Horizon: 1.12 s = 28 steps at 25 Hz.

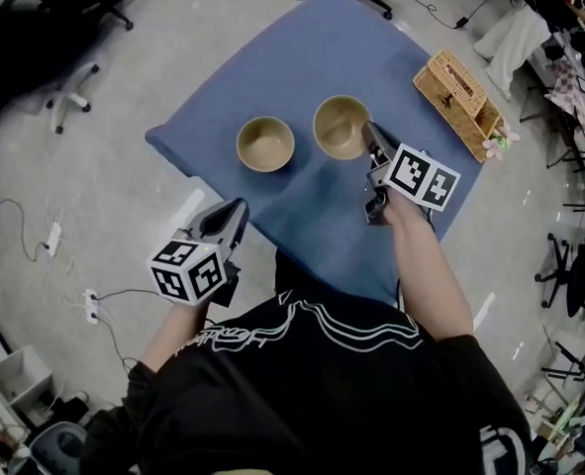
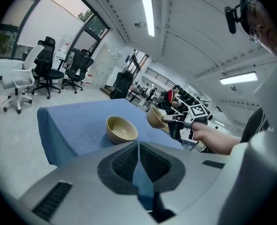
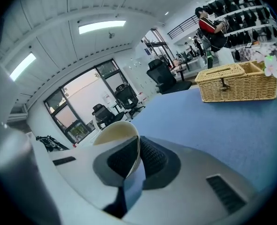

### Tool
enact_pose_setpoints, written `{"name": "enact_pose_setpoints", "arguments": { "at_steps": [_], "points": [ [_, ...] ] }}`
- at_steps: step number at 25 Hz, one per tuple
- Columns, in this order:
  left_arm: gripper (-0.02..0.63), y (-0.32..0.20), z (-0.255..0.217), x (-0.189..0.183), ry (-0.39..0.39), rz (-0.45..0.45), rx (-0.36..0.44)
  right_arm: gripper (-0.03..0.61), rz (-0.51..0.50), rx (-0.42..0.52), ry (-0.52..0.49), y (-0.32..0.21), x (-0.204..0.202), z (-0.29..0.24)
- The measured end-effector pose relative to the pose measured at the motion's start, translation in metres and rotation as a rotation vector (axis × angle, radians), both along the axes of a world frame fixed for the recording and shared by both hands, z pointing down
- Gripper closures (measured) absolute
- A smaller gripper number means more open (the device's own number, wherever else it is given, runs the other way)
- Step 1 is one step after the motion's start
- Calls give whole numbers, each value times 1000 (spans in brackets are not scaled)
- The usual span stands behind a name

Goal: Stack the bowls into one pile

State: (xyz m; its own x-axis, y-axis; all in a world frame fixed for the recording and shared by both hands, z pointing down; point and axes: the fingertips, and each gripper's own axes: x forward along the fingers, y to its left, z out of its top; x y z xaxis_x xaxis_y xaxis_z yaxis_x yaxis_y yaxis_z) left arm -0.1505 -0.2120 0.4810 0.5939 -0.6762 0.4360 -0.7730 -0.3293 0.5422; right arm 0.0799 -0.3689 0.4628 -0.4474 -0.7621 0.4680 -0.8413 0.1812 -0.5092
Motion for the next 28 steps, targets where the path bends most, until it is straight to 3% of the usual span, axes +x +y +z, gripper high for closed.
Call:
{"name": "enact_pose_setpoints", "arguments": {
  "at_steps": [16,28],
  "points": [
    [581,34,17,-43,15,-118,-46,538,-195,1,-4,4,-96,6],
    [581,67,35,-83,-12,-198,-77,536,-295,-10,74,8,-146,48]
  ]
}}
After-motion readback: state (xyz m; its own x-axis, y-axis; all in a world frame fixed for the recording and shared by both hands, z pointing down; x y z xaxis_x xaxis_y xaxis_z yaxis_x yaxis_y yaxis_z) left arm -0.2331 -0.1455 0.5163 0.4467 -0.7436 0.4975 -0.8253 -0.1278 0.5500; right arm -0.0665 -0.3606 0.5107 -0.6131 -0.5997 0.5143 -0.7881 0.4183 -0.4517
